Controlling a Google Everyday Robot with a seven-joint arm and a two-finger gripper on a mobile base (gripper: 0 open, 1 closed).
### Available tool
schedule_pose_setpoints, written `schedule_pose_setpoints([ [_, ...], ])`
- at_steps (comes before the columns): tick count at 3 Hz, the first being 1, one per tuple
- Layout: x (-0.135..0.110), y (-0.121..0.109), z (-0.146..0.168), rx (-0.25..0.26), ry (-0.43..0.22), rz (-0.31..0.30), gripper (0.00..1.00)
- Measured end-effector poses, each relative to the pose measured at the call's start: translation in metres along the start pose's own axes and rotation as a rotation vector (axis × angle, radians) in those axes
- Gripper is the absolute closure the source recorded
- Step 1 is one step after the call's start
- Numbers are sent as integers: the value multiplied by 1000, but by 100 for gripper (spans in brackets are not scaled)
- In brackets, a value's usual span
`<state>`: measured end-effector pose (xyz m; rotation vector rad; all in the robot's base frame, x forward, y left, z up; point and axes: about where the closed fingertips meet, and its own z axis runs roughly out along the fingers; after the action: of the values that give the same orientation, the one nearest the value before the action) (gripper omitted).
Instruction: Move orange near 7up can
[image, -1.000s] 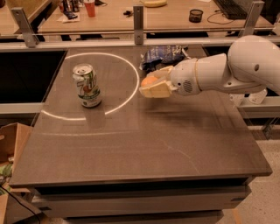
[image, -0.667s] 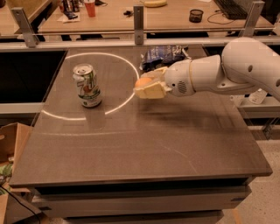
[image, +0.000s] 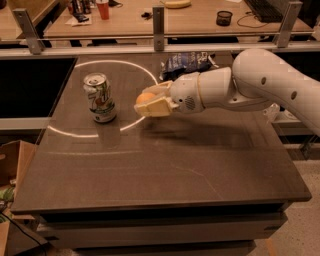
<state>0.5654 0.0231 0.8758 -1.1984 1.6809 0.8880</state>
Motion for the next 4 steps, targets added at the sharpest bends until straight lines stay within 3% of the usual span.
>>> schedule_pose_setpoints([
  [1, -8, 13, 25, -61, -18, -17, 100],
  [3, -8, 29, 57, -128, -31, -28, 100],
  [4, -4, 34, 67, -154, 3, -14, 83],
])
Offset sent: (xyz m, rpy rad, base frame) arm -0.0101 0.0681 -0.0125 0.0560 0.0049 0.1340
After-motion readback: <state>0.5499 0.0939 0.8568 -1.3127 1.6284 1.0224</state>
